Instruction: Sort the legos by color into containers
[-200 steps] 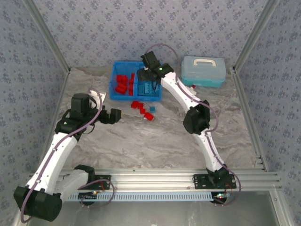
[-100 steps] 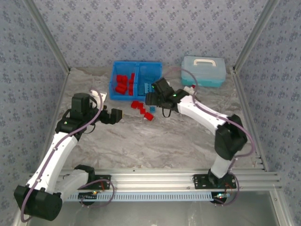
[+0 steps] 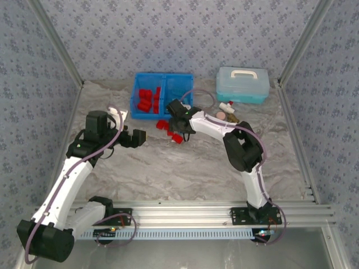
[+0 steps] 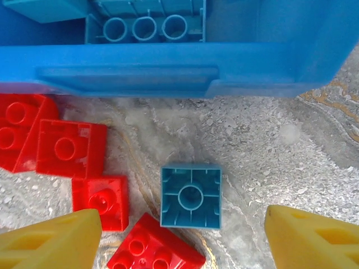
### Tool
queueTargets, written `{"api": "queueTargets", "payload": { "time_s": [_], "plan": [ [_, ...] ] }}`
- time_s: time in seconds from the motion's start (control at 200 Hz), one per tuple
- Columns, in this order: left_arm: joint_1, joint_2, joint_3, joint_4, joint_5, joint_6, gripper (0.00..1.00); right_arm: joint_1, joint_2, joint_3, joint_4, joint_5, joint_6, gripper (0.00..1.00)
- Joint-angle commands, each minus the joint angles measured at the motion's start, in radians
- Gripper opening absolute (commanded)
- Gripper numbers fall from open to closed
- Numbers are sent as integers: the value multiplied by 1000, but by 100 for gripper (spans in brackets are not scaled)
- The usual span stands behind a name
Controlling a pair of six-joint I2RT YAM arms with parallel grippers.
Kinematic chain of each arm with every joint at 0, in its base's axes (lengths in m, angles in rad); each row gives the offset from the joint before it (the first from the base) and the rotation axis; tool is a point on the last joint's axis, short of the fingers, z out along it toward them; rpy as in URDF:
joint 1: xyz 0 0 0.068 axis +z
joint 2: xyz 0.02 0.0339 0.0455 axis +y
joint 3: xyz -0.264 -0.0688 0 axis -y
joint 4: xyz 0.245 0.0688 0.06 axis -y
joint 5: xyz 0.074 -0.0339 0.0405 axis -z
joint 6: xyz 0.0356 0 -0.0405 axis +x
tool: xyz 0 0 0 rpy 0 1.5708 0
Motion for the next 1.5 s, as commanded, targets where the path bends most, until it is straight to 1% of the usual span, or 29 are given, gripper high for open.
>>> {"api": "queueTargets", "payload": {
  "time_s": [0.0,0.14,0.24,0.305,0.45,0.51,0.555,0.635,0.734,0.804,0.814,0.889,0.964,1.044,1.154,1.239,1.284,1.339,1.414,1.429,1.464,1.499],
  "plan": [
    [8,-4,-1,15,14,-5,99,-10,50,47,-31,42,4,74],
    [7,-2,0,13,17,-4,99,-14,84,61,-31,48,4,67],
    [8,-3,-2,14,14,-6,99,-18,102,69,-30,49,1,60],
    [8,-4,-1,13,14,-6,99,-21,114,75,-30,46,0,54],
    [8,-4,-1,13,11,-4,99,-21,98,71,-31,48,-2,36],
    [8,-3,-2,12,11,-4,99,-19,72,58,-31,49,-1,30],
    [7,-3,-1,13,10,-2,99,-17,38,42,-55,48,0,28],
    [8,-3,-1,11,9,-2,99,-4,-51,-6,-45,63,2,28],
    [8,-2,-2,13,8,-3,99,27,-174,-35,-40,124,-33,29],
    [8,-1,-3,14,8,-2,99,43,-228,-12,-2,167,-53,30],
    [8,-1,-3,14,8,-2,99,45,-233,-6,0,172,-79,30],
    [8,0,-3,16,8,-2,99,44,-237,47,33,205,-133,31],
    [7,0,-3,16,4,-1,99,26,-186,133,48,221,-170,32],
    [7,-1,-3,10,-4,5,99,1,-80,264,26,209,-195,32],
    [8,3,-1,-3,-26,23,99,-31,102,505,-31,210,-236,32],
    [8,4,0,-21,-42,44,99,-59,231,687,-121,199,-234,33],
    [8,5,-1,-34,-54,58,99,-72,274,740,-129,185,-228,34],
    [7,5,-8,-51,-71,84,99,-84,307,764,-100,161,-230,36],
    [7,10,-31,-56,-98,117,99,-96,340,788,-54,133,-249,41],
    [8,15,-27,-62,-98,117,99,-99,348,800,-53,127,-253,43],
    [7,24,-14,-67,-86,110,99,-105,365,834,-62,110,-260,51],
    [8,27,-16,-55,-66,107,99,-106,375,877,-82,101,-270,55]
  ]
}}
